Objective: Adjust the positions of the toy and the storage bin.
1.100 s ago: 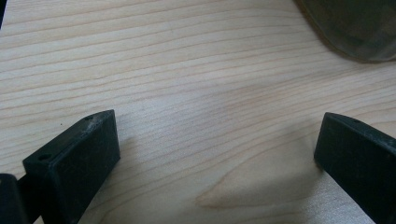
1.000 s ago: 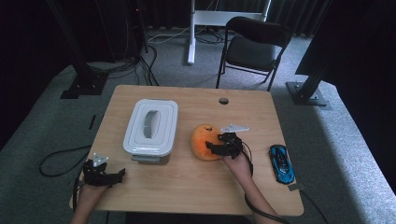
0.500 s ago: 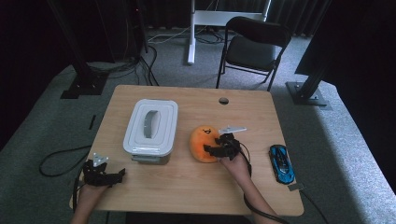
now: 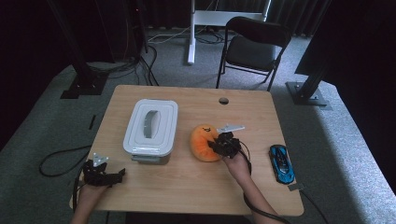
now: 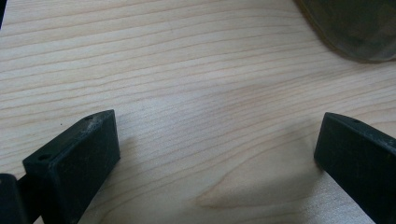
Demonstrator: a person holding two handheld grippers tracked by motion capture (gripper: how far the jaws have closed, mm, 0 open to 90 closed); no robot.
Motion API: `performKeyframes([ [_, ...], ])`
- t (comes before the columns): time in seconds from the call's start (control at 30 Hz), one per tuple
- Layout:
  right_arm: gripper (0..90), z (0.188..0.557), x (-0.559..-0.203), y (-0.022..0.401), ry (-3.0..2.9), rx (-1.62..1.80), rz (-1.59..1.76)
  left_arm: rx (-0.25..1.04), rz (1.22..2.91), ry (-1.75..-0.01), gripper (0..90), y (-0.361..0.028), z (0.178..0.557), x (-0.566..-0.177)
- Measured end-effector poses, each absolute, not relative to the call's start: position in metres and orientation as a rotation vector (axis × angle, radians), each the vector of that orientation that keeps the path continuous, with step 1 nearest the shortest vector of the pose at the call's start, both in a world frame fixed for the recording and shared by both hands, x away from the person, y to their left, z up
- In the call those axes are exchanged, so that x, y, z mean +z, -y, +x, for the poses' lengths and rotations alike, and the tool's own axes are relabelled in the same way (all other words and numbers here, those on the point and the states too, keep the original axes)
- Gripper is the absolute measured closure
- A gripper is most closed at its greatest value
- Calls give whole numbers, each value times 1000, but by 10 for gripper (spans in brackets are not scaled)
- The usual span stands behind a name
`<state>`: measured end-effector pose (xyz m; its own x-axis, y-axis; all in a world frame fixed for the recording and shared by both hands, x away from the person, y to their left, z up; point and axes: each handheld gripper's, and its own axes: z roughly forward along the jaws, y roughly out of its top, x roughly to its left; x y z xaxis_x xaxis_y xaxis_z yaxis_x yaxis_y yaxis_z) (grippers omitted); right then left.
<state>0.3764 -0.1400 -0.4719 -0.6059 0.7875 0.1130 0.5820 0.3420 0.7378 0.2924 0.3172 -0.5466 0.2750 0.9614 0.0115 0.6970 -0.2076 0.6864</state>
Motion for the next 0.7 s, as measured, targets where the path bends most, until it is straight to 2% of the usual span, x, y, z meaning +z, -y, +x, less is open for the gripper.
performKeyframes([
  [0.7,761,390,-436,184,-2262,1094,1248,604,1981,-1487,5,-317,292,-547],
])
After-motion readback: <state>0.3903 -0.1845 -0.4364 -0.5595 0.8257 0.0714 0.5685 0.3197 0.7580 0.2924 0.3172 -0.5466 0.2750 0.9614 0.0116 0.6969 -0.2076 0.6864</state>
